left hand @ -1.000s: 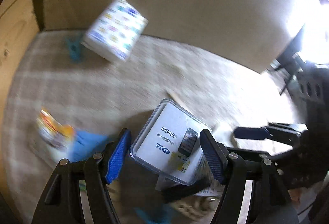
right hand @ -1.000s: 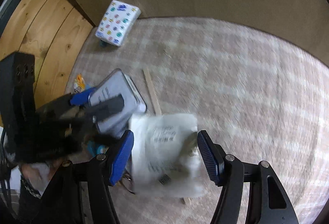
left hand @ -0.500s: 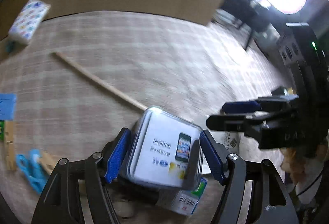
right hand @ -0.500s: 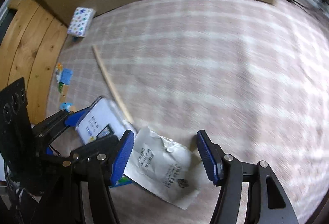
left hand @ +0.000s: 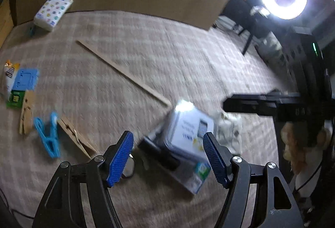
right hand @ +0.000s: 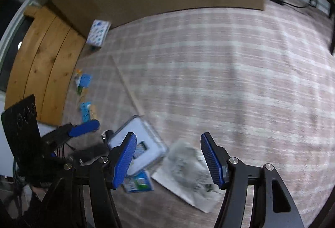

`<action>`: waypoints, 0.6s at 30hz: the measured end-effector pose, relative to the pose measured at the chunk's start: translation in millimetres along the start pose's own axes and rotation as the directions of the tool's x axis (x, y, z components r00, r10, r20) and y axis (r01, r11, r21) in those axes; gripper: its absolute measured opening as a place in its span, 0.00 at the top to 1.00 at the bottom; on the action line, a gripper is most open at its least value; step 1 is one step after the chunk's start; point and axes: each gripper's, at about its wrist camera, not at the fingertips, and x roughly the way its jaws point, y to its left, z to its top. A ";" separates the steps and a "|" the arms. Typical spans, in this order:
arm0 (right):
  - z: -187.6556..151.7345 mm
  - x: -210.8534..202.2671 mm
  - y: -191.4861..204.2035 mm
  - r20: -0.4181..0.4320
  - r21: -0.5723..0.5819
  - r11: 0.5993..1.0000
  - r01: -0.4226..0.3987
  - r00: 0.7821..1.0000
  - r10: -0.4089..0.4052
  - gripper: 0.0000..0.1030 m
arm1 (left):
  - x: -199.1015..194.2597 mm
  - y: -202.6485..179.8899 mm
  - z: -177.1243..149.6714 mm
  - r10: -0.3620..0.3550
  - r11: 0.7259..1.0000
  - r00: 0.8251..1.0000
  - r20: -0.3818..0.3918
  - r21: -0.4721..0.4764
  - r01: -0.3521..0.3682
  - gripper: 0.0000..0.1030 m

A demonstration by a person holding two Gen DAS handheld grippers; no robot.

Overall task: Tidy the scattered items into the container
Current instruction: 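Grasp the clear phone box with the left tool and lift it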

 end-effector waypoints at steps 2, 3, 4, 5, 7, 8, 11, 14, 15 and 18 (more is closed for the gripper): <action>0.9 9.6 6.6 -0.025 0.009 1.000 -0.026 0.999 0.026 0.42 | 1.0 -1.4 -3.3 0.031 0.999 0.999 -0.007 0.040 -0.031 0.30; 0.7 14.2 6.5 -0.041 0.032 0.999 -0.038 0.998 0.039 0.42 | 1.7 -3.4 -3.6 0.038 0.997 0.999 -0.005 0.062 -0.037 0.30; 0.1 19.5 7.9 -0.051 0.057 0.998 -0.042 0.998 0.045 0.42 | 2.6 -6.6 -2.7 0.046 0.995 0.999 -0.002 0.084 -0.045 0.30; -1.4 20.6 6.4 -0.053 0.078 0.996 -0.047 0.997 0.051 0.42 | 4.3 -11.9 0.0 0.054 0.992 0.999 0.004 0.113 -0.054 0.29; -12.5 15.6 -0.2 -0.044 0.116 0.991 -0.069 0.996 0.075 0.42 | 9.6 -18.0 3.5 0.053 0.986 0.999 -0.001 0.155 -0.053 0.29; -17.8 15.4 -2.7 -0.047 0.136 0.987 -0.089 0.994 0.096 0.42 | 14.8 -22.1 5.6 0.063 0.981 0.998 -0.017 0.185 -0.059 0.29; -26.0 18.9 -7.9 -0.057 0.186 0.972 -0.143 0.986 0.156 0.44 | 24.9 -29.1 6.8 0.072 0.968 0.996 -0.050 0.245 -0.058 0.29; -29.0 25.0 -9.2 -0.060 0.225 0.958 -0.176 0.979 0.194 0.55 | 26.1 -34.5 6.0 0.060 0.961 0.996 -0.063 0.275 -0.041 0.29; -29.8 26.9 -9.2 -0.059 0.237 0.953 -0.189 0.976 0.209 0.55 | 28.9 -38.0 6.2 0.055 0.960 0.996 -0.073 0.279 -0.033 0.29; -31.2 34.9 -9.6 -0.076 0.254 0.947 -0.196 0.972 0.221 0.55 | 29.0 -41.2 1.8 0.041 0.963 0.996 -0.082 0.267 -0.018 0.29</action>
